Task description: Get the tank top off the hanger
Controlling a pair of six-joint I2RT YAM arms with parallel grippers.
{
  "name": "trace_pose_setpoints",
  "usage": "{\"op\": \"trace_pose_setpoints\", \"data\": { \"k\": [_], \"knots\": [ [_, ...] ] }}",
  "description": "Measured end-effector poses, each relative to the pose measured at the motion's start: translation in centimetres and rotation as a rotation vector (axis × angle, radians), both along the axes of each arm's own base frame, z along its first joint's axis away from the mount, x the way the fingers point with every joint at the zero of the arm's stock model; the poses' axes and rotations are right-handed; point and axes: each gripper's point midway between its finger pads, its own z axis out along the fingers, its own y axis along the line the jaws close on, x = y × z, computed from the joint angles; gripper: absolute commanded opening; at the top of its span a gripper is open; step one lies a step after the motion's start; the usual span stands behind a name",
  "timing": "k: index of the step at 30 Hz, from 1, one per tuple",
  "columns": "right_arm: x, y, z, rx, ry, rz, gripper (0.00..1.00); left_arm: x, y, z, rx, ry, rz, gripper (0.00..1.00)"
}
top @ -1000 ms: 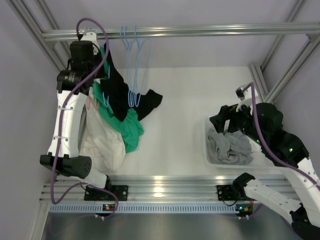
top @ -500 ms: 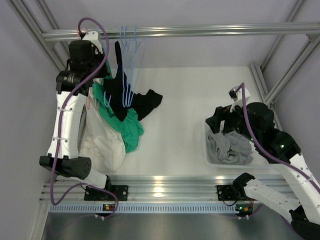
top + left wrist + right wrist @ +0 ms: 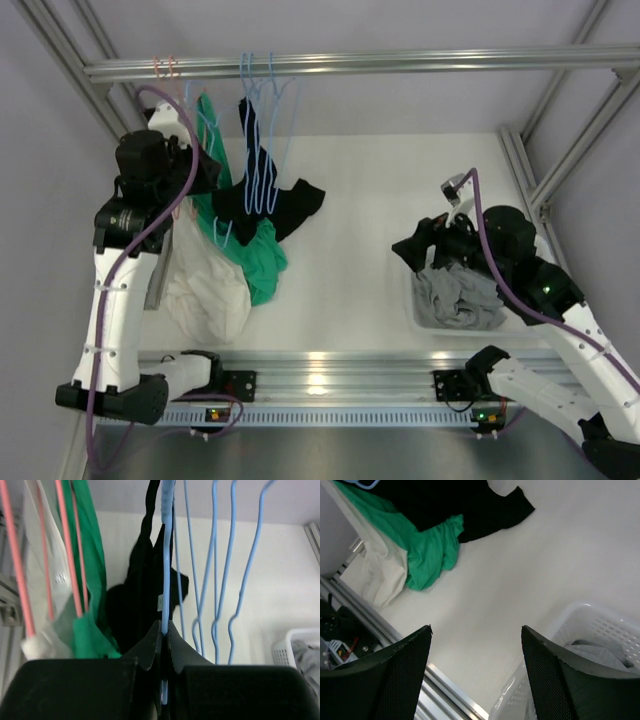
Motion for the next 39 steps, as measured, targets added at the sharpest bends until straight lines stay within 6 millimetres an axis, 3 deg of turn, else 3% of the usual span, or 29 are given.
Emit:
{"op": "trace_pose_setpoints", "data": {
  "k": [6,11,15,20,24,30,39],
  "knots": [
    [-1.4,3.2,1.5,0.112,-0.023,0.185,0.71,-5.6,-1.0,-6.1,-0.080,0.100,-0.034,0.00],
    [-1.1,4.8,2.1,0.170,-0.037,0.244,0.69,-10.3,-1.5,-11.0,-0.125,0.163,-0.077,0.00],
    [-0.6,5.9,-0.1,0.185,0.012,0.263,0.68,-13.2,-2.6,-15.1,-0.172,0.247,-0.141,0.00],
    [-0.3,7.4,-3.6,0.169,0.087,0.291,0.67,-15.7,-4.8,-18.5,-0.234,0.354,-0.270,0.00],
    [-1.1,9.4,-5.0,0.148,0.095,0.335,0.64,-18.4,-6.9,-19.2,-0.298,0.391,-0.430,0.00],
    [-2.4,12.7,-6.5,0.092,0.062,0.346,0.63,-22.0,-8.9,-17.2,-0.367,0.333,-0.637,0.00],
    [-0.2,15.0,-10.9,-0.034,0.057,0.234,0.58,-24.2,-10.0,-15.8,-0.412,0.319,-0.759,0.00]
  ]
}}
